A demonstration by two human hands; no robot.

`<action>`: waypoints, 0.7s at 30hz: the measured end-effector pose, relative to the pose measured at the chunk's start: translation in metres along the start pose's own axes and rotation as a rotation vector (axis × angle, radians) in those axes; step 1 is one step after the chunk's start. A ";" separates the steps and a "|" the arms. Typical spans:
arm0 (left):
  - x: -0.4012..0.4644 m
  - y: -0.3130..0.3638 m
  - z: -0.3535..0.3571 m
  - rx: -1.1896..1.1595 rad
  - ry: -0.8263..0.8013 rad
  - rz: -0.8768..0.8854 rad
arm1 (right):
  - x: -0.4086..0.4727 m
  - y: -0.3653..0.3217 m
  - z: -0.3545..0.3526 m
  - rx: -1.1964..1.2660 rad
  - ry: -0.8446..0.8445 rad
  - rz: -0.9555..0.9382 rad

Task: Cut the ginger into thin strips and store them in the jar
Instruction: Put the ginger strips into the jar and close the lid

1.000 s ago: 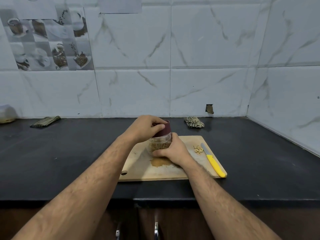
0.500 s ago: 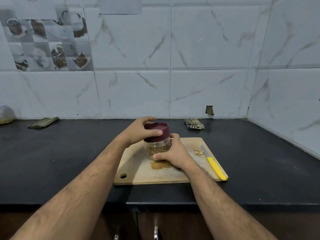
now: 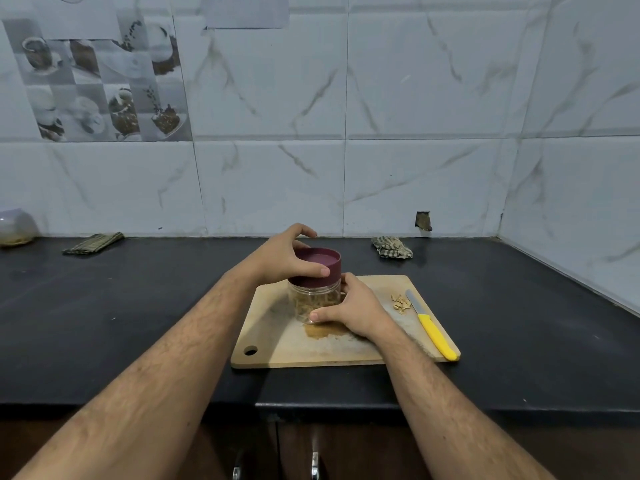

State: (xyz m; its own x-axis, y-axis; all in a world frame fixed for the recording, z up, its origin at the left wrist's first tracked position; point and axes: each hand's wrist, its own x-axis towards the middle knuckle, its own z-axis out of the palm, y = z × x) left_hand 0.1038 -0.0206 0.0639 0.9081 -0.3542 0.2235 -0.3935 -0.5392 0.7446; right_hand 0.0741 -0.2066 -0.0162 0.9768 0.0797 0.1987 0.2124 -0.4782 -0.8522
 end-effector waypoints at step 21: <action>-0.006 -0.008 0.010 -0.224 -0.080 -0.013 | -0.005 -0.004 0.001 -0.044 0.023 -0.027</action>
State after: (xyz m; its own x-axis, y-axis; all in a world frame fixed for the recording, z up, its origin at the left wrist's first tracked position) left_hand 0.1004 -0.0219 0.0503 0.8953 -0.4125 0.1685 -0.3318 -0.3646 0.8700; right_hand 0.0685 -0.2043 -0.0142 0.9698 0.0734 0.2327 0.2367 -0.5142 -0.8244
